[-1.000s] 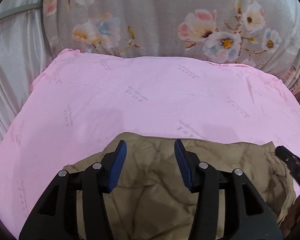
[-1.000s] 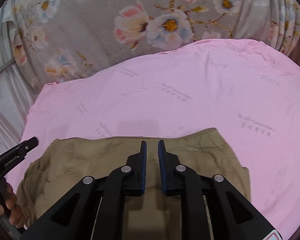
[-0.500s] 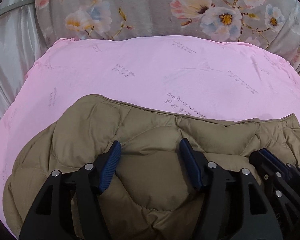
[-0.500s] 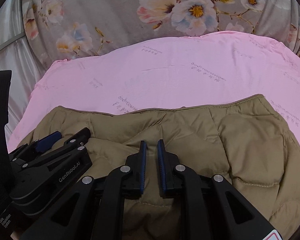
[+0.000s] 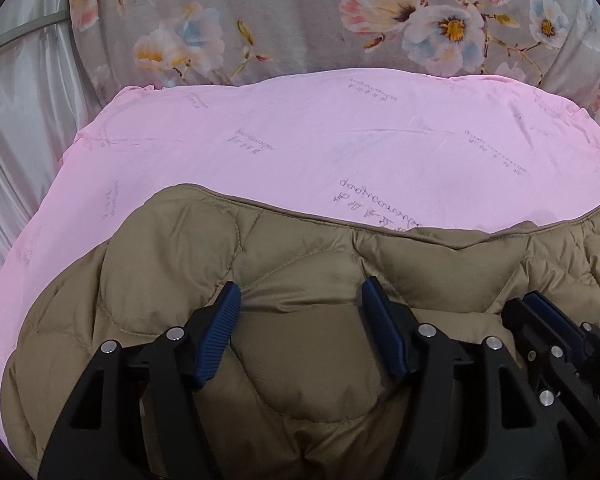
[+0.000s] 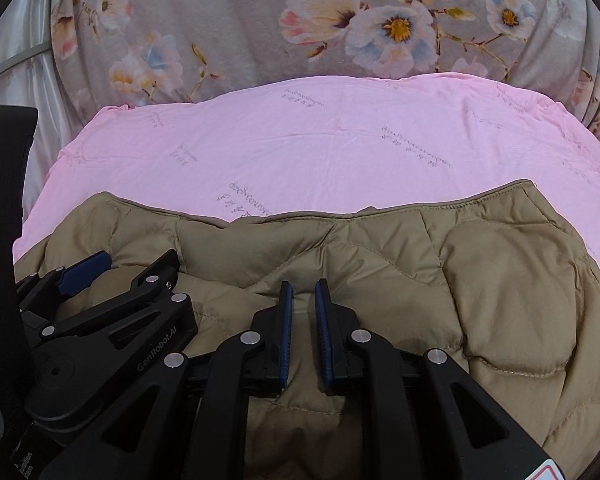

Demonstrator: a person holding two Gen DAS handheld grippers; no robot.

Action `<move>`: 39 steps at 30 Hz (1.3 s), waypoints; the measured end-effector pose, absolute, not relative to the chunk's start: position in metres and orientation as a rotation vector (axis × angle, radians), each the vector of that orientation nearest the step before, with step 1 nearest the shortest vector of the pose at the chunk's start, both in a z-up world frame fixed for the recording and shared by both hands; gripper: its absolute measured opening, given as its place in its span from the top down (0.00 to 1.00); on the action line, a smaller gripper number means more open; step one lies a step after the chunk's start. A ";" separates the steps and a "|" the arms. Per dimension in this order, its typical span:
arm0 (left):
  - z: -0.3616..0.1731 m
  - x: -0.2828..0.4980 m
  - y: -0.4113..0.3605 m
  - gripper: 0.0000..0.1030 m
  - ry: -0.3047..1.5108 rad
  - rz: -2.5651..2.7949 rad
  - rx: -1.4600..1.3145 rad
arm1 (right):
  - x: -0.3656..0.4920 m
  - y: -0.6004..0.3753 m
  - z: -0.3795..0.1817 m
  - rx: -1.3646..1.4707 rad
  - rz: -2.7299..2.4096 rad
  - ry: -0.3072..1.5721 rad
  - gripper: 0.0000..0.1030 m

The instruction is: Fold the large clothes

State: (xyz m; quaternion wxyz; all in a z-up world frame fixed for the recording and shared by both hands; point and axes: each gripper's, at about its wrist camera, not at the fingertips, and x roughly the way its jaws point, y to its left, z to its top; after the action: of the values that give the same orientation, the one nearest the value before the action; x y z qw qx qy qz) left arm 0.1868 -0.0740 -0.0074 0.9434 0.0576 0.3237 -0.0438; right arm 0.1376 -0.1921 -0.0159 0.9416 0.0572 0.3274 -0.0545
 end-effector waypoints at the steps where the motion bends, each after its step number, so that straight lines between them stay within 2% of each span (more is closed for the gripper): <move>1: -0.007 0.187 -0.074 0.40 0.660 -0.090 0.118 | 0.138 -0.192 -0.016 0.117 -0.111 0.668 0.86; 34: -0.008 0.187 -0.071 0.36 0.651 -0.075 0.124 | 0.139 -0.195 -0.012 0.127 -0.101 0.675 0.86; 39: -0.005 0.184 -0.064 0.33 0.665 -0.096 0.099 | 0.123 -0.196 -0.004 0.175 -0.102 0.646 0.85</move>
State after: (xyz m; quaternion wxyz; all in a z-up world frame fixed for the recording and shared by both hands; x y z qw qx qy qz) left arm 0.1839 -0.0638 -0.0052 0.9428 0.0484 0.3264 -0.0469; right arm 0.1228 -0.1957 -0.0041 0.9432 0.0860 0.3170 -0.0498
